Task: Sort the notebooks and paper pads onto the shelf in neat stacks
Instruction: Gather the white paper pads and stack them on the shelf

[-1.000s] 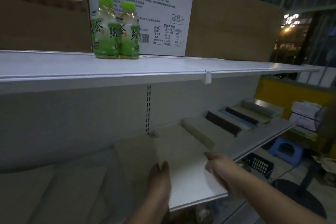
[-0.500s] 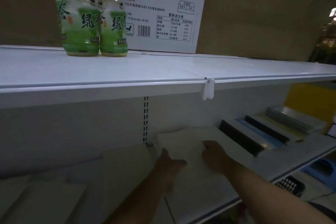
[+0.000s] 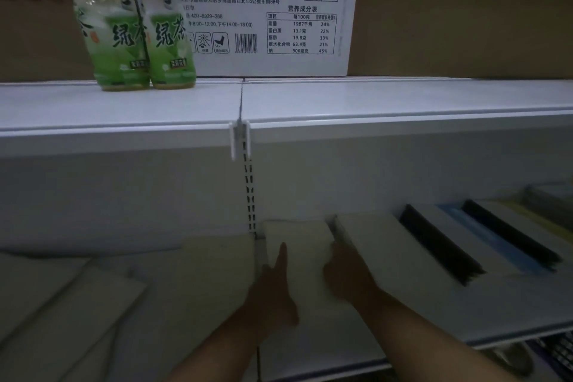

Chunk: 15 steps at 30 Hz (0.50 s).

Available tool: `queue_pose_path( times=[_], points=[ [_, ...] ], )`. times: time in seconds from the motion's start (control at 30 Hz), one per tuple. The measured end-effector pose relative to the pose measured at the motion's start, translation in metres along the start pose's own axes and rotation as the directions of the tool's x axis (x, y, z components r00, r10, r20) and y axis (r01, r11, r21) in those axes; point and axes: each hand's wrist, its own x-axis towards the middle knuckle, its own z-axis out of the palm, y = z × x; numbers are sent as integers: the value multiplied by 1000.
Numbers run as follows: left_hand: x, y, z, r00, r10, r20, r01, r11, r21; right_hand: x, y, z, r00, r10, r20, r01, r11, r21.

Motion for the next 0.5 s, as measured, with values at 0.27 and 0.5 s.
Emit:
queue_pose_path(
  times=[0.27,0.5],
  points=[
    [-4,2,0,998,-50,-29,50,999,-3,14,12,22,965,-132,-228,78,970,-230],
    [-20,12,-1,1000,-25,4,25,997,73,6,19,22,937,-329,-121,325,944,-53]
  ],
)
